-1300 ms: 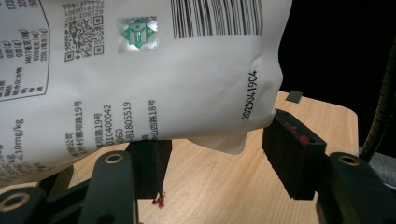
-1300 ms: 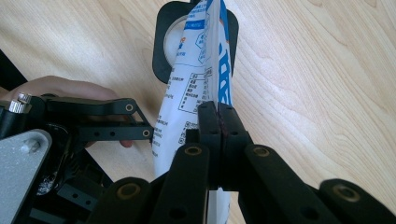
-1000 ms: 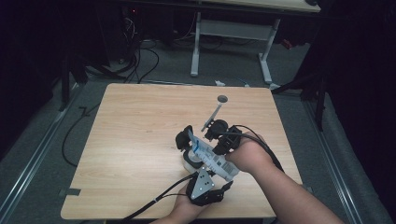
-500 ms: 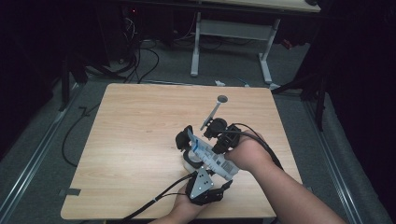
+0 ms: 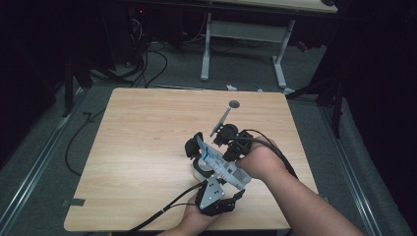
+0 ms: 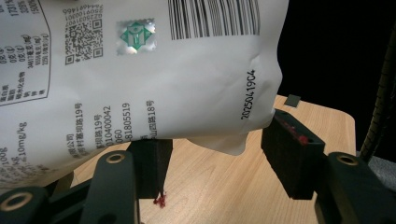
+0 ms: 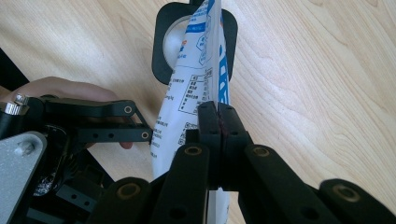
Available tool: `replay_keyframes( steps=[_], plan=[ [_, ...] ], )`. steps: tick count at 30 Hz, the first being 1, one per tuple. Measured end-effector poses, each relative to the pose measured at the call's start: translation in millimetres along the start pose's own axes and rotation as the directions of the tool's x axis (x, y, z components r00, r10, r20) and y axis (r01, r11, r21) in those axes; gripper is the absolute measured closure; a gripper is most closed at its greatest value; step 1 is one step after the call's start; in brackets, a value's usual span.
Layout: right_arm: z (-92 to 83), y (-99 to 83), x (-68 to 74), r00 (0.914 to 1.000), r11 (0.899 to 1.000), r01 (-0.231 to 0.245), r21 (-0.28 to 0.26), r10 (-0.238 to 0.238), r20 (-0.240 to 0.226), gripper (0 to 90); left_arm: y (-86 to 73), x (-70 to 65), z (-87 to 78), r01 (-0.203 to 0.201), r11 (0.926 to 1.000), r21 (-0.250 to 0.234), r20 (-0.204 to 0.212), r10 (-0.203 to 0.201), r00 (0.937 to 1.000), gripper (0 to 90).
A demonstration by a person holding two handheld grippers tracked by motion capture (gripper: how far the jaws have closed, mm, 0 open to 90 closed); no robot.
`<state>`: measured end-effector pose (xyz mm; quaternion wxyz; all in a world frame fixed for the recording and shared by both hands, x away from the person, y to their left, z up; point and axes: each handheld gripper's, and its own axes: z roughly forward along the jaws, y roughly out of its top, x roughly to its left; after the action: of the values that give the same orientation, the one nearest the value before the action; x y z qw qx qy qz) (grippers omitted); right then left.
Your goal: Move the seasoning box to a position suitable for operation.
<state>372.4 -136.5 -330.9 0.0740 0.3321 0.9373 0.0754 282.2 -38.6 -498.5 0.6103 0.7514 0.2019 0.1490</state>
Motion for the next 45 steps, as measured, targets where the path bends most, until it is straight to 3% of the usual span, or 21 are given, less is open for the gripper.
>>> replay_keyframes(
  steps=[45],
  plan=[
    [-3.9,4.6,0.0,0.9999,1.0,0.01,-0.005,-0.01,0.008,90.0,4.0,1.4,-1.7,0.0,0.9999,-0.017,-0.006,0.0,1.0,44.9]
  ],
)
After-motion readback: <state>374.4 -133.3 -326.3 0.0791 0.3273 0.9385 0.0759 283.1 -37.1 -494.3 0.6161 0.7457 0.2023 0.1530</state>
